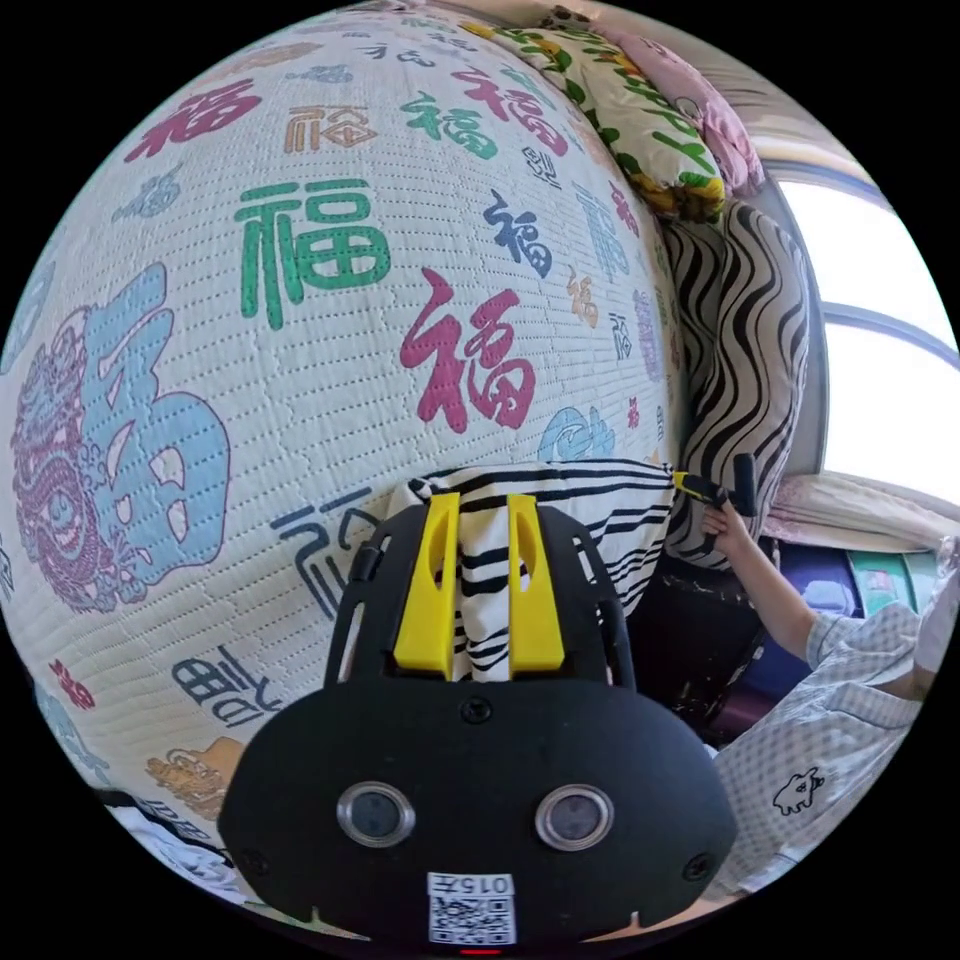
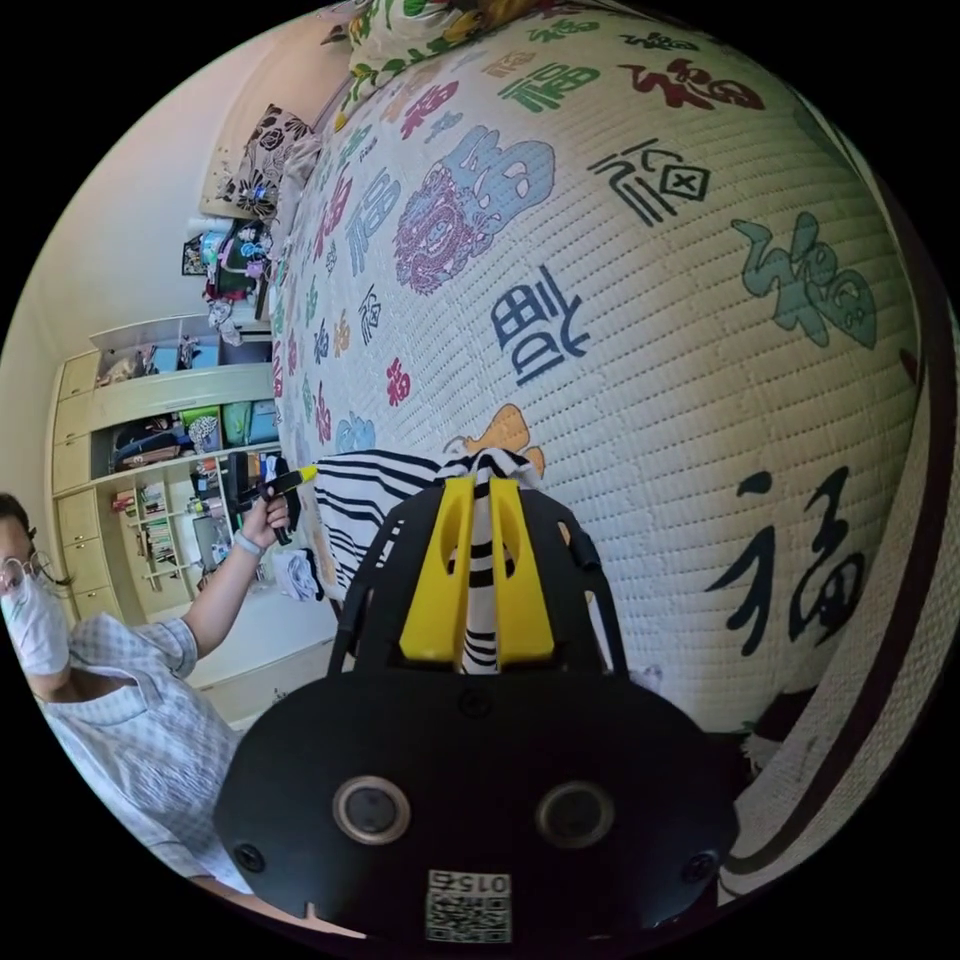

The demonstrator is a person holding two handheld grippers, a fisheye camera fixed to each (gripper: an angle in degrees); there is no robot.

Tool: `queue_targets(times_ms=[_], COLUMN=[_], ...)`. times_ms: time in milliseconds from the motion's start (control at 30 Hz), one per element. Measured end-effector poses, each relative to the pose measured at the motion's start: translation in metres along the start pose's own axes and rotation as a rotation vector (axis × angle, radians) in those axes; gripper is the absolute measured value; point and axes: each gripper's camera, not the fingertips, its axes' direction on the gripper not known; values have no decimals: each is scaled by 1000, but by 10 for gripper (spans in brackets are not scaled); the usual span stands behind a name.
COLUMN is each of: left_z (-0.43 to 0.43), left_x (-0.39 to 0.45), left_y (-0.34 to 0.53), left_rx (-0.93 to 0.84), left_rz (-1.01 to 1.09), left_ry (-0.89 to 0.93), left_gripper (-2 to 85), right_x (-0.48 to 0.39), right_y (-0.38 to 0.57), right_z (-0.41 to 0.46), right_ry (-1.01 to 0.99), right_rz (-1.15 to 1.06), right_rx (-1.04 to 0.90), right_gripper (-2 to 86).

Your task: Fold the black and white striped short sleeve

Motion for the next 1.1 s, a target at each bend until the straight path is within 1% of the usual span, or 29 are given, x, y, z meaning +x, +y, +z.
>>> queue_targets(times_ms=[33,133,267,333,467,567,633,733,800,867,933,1100], left_z=[-4,-23,-46,-57,-50,-48,-58,-86,-95,-96,-91,-71], left_x=[-6,-19,-25,-32,-49,-49,-46,-42,-40,-41,-42,-33], left_y=[0,-1,-1,-2,-5,-7,-4,5,7,7,5,0], left_rx=[7,49,66,88,73,69,79,117,85,42,5,-34], left_rz=[-16,-47,-22,-18,-48,-26,10,77,109,134,154,189], left_ry=[17,55,65,39,26,-8,0,-41,-93,-136,-139,-216], left_gripper=[13,-3,-8,-8,-7,-1,15,96,120,131,141,152], right_x=[3,9,20,28,43,49,48,41,39,43,51,54], right_y=[-2,-4,-3,-3,-11,-17,-17,-15,-15,-19,-28,-43], right_z=[-2,-9,-23,-27,-20,-15,-24,-35,-36,-33,-27,-9], right_ry=[-3,45,19,43,65,105,117,162,207,190,106,107], right_rz=[3,11,32,34,67,72,28,-77,-132,-140,-131,-109], right_rx=[7,25,71,81,78,83,115,98,67,51,50,29], right_gripper=[14,5,0,-1,3,14,36,67,81,91,97,93])
